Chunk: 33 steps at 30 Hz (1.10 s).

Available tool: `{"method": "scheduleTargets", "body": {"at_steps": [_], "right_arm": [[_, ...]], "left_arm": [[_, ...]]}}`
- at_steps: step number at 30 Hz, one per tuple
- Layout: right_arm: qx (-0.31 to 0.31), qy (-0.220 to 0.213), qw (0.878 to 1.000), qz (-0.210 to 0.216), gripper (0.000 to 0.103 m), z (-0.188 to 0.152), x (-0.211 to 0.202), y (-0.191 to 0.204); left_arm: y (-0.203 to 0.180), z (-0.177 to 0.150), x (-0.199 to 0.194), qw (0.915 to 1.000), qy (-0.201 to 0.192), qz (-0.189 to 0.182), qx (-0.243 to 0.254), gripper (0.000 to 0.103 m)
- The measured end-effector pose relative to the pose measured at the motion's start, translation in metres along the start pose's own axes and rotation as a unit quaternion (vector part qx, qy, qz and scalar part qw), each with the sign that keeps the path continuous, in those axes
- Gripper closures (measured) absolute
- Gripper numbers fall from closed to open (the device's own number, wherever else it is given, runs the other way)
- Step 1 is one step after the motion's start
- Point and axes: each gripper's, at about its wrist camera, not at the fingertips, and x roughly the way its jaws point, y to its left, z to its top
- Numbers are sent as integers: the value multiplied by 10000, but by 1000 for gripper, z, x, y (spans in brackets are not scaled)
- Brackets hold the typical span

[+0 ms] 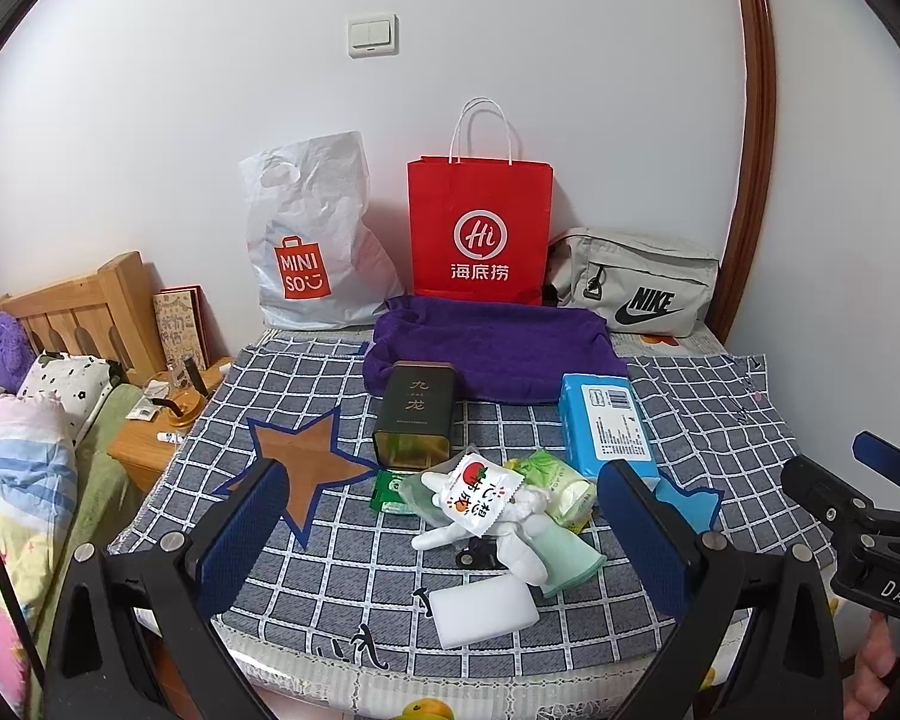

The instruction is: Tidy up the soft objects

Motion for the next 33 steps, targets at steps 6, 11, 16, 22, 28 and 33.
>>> {"method": "scheduleTargets", "body": {"at_steps": [6,11,16,22,28,33], "right_arm": [[4,-16,10000,14,1,1,-1,0],[-2,-22,10000,20,1,0,-2,0],[6,-29,10000,33,1,0,-3,0],[-1,-48,10000,43,1,-1,-4,2],[-10,-65,10000,57,1,-1,-5,4],[-62,-19,9999,89,1,-6,2,5]], "left_arm": [[0,0,1,10000,5,1,6,0],[-2,-1,1,10000,1,9,16,0],[-1,-1,1,10000,0,14,16,0],[-2,-1,1,10000,4,0,6,0],[-2,-3,6,10000,43,-27,49,0],[5,-10,25,9996,275,59,27,0]]}}
